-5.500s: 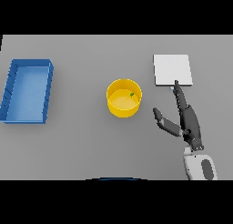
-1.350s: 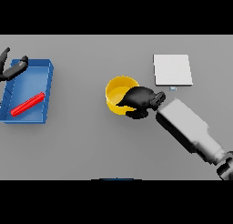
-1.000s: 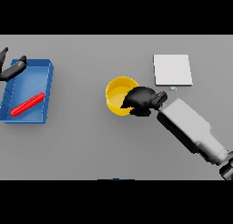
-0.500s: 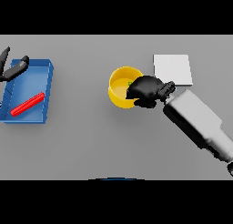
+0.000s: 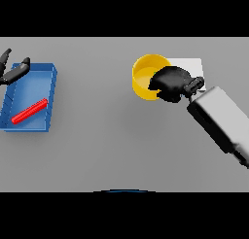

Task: Pick up the red beaker and tilt it to pour out 1 green nut into yellow bowl. Pick up the yellow bowl and place it on the metallic measuring scale.

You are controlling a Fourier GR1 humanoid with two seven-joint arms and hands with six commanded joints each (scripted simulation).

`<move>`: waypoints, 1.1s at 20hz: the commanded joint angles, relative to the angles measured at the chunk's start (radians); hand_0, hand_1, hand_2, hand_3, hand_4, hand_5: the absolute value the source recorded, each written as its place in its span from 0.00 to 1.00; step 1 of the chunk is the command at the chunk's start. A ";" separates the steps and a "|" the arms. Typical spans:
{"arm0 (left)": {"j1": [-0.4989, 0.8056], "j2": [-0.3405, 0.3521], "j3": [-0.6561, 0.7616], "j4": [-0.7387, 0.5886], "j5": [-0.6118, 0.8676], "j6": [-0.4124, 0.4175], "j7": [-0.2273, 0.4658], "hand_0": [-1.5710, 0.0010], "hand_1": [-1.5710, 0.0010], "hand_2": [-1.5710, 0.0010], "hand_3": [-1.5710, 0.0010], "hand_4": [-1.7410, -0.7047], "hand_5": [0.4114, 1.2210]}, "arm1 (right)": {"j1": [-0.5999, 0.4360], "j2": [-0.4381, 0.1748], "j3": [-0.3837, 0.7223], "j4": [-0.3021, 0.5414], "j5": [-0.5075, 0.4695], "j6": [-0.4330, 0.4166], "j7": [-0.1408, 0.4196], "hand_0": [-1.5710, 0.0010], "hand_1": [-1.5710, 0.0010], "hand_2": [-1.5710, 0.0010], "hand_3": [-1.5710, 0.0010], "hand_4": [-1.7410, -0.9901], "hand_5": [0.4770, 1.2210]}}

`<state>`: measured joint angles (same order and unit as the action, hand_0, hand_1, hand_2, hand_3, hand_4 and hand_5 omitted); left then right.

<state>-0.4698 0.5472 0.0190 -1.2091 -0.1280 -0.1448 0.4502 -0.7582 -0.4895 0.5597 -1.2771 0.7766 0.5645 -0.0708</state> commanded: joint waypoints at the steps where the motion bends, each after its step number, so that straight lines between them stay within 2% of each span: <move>1: 0.018 0.002 0.004 -0.018 0.004 0.006 -0.002 1.00 1.00 1.00 1.00 0.88 0.38 | -0.011 -0.007 -0.016 0.015 -0.003 -0.020 -0.012 0.01 0.00 0.04 0.25 0.00 1.00; 3: 0.017 0.000 0.005 -0.025 0.009 0.005 0.016 1.00 1.00 1.00 1.00 0.87 0.40 | -0.016 -0.030 -0.037 0.049 0.000 -0.061 -0.038 0.01 0.00 0.03 0.26 0.00 1.00; 4: 0.016 0.003 0.010 -0.036 0.014 0.006 0.032 1.00 1.00 1.00 1.00 0.87 0.40 | -0.022 -0.033 -0.047 0.065 -0.001 -0.073 -0.025 0.01 0.00 0.02 0.26 0.00 1.00; 9: 0.026 -0.001 0.008 -0.049 0.014 0.012 0.057 1.00 1.00 1.00 1.00 0.86 0.43 | -0.066 -0.061 -0.082 0.231 0.017 -0.160 -0.061 0.00 0.00 0.01 0.26 0.00 1.00; 13: 0.032 0.001 0.008 -0.076 0.018 0.014 0.093 1.00 1.00 1.00 1.00 0.85 0.44 | -0.098 -0.047 -0.105 0.375 0.023 -0.218 -0.059 0.00 0.00 0.02 0.26 0.00 1.00; 16: 0.021 -0.002 0.003 -0.062 0.009 0.016 0.101 1.00 1.00 1.00 1.00 0.85 0.46 | -0.113 -0.030 -0.112 0.483 0.033 -0.277 -0.089 0.00 0.00 0.06 0.23 0.00 1.00; 18: 0.004 -0.007 -0.002 -0.050 0.002 0.020 0.103 1.00 1.00 1.00 1.00 0.85 0.48 | -0.123 -0.026 -0.112 0.529 0.035 -0.288 -0.112 0.00 0.00 0.09 0.18 0.00 1.00; 21: 0.008 -0.009 -0.005 -0.044 0.000 0.018 0.095 1.00 1.00 1.00 1.00 0.85 0.49 | -0.131 -0.003 -0.116 0.584 0.031 -0.296 -0.111 0.00 0.00 0.12 0.13 0.00 1.00; 22: 0.008 -0.004 -0.004 -0.045 -0.003 0.019 0.098 1.00 1.00 1.00 1.00 0.85 0.49 | -0.126 -0.007 -0.118 0.600 0.029 -0.304 -0.132 0.00 0.00 0.12 0.13 0.00 1.00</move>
<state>-0.4618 0.5438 0.0156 -1.2540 -0.1317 -0.1255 0.5481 -0.8834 -0.4966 0.4416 -0.6768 0.8052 0.2614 -0.2025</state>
